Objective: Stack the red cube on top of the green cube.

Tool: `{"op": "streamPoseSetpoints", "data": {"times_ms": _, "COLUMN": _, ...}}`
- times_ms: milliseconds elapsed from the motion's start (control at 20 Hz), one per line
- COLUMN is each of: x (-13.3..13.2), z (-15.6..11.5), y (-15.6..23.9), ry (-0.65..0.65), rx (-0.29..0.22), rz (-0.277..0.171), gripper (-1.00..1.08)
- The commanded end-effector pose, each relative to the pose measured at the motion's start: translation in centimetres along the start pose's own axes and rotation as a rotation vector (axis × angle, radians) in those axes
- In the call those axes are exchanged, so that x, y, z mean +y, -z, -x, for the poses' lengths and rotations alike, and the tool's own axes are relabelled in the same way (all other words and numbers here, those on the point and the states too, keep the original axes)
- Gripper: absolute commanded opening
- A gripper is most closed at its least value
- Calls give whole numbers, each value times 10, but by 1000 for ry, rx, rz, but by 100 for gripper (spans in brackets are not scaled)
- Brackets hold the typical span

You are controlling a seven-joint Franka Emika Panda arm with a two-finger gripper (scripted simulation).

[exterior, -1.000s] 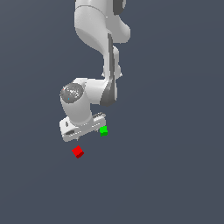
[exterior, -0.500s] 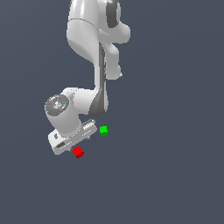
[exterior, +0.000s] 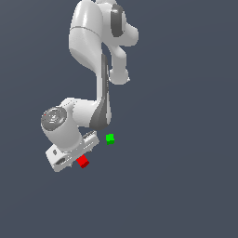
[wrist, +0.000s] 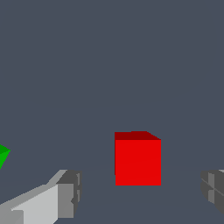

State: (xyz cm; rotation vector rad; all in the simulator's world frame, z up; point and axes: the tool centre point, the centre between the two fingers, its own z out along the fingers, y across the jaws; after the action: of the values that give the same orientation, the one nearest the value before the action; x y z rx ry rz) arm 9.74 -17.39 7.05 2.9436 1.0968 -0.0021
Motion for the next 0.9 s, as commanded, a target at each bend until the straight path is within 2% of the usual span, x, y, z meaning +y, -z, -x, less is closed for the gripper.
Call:
{"op": "streamPoseSetpoints", "data": {"times_ms": 0, "x": 2, "z": -1, "y": 0, "ry": 8, "rx": 1, "rz": 0, "gripper": 100}}
{"op": "streamPoseSetpoints", "data": {"times_ms": 400, "x": 3, "z": -2, "y": -4, "ry": 9, "rx": 1, "rz": 0, "gripper": 100}}
{"op": "streamPoseSetpoints", "data": {"times_ms": 850, "x": 2, "z": -1, "y": -46, "ry": 10, "rx": 1, "rz": 0, "gripper": 100}}
